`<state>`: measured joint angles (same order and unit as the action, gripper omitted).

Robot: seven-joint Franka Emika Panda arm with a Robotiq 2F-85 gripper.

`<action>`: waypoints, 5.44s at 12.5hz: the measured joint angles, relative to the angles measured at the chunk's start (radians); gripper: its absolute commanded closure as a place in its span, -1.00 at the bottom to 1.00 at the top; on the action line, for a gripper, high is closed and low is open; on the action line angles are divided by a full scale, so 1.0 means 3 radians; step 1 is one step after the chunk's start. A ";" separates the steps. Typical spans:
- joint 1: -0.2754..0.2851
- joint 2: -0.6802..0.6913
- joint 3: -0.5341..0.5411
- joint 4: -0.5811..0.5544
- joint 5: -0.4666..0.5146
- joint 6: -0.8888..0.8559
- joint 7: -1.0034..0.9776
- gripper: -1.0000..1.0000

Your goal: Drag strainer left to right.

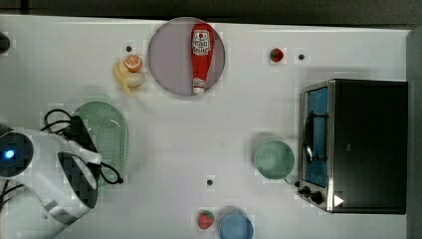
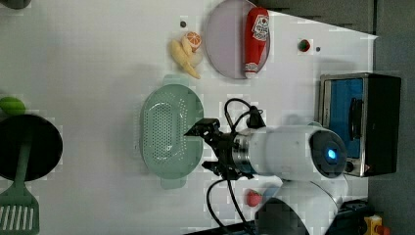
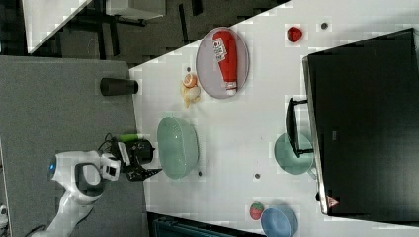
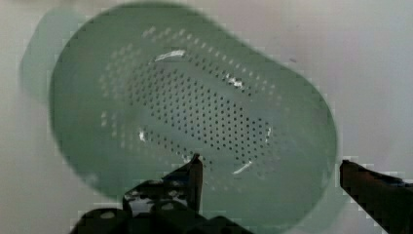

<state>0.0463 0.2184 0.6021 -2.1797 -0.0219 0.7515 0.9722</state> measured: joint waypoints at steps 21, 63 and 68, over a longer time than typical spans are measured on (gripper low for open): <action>0.0109 0.0989 -0.0643 -0.0091 -0.0594 0.1118 0.1200 -1.00; -0.0324 0.0571 -0.2498 -0.0527 -0.0600 0.1092 -0.0778 -1.00; -0.0311 0.0116 -0.2271 -0.0742 -0.0675 0.1037 -0.1648 -1.00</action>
<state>-0.0469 0.2532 -0.0793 -2.4023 -0.2242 1.0625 0.4778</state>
